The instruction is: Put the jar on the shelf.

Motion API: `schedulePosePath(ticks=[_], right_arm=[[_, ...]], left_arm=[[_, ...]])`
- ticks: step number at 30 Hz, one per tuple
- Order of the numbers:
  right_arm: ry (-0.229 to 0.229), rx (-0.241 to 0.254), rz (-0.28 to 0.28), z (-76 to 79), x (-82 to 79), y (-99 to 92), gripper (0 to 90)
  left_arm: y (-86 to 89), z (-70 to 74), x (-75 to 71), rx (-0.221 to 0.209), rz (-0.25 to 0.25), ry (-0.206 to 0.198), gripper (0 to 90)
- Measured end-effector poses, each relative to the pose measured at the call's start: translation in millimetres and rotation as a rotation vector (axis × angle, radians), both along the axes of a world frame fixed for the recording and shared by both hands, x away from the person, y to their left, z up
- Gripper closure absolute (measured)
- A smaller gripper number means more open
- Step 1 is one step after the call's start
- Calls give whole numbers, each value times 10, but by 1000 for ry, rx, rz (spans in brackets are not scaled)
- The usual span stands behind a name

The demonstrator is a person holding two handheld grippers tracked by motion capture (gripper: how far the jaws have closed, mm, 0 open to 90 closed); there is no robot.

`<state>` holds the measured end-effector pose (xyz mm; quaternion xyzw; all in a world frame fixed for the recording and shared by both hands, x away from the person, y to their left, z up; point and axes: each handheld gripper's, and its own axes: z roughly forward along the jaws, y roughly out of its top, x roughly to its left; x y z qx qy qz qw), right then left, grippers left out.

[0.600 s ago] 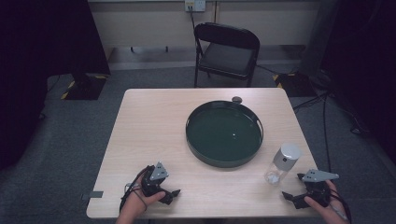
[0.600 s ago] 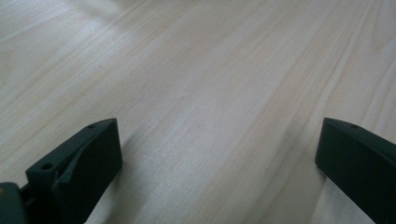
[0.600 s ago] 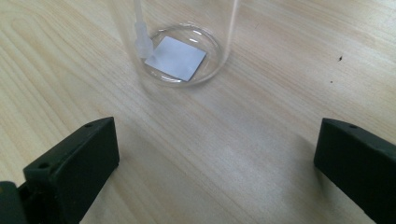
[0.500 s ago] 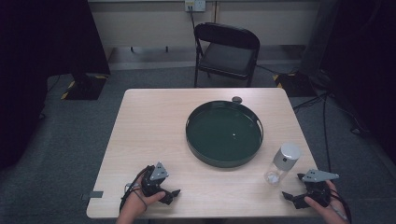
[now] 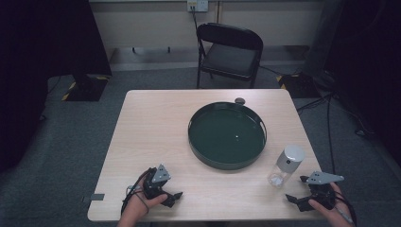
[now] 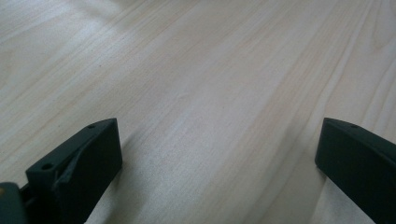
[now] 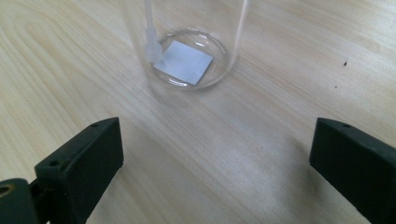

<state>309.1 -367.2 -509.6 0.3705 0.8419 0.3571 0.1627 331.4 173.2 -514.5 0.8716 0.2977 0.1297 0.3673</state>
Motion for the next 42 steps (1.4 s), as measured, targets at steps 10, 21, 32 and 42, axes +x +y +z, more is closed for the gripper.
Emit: schedulePosePath(ticks=[10, 21, 32, 42], right_arm=[[-24, 27, 8, 119, 17, 15, 21], [-48, 61, 12, 260, 45, 23, 19], [-63, 91, 26, 370, 87, 86, 22], [-78, 108, 43, 454, 138, 156, 26]], left_arm=[[1, 1, 1, 1, -1, -1, 0], [1, 1, 1, 1, -1, -1, 0], [1, 1, 1, 1, -1, -1, 0], [1, 0, 1, 1, -1, -1, 0]])
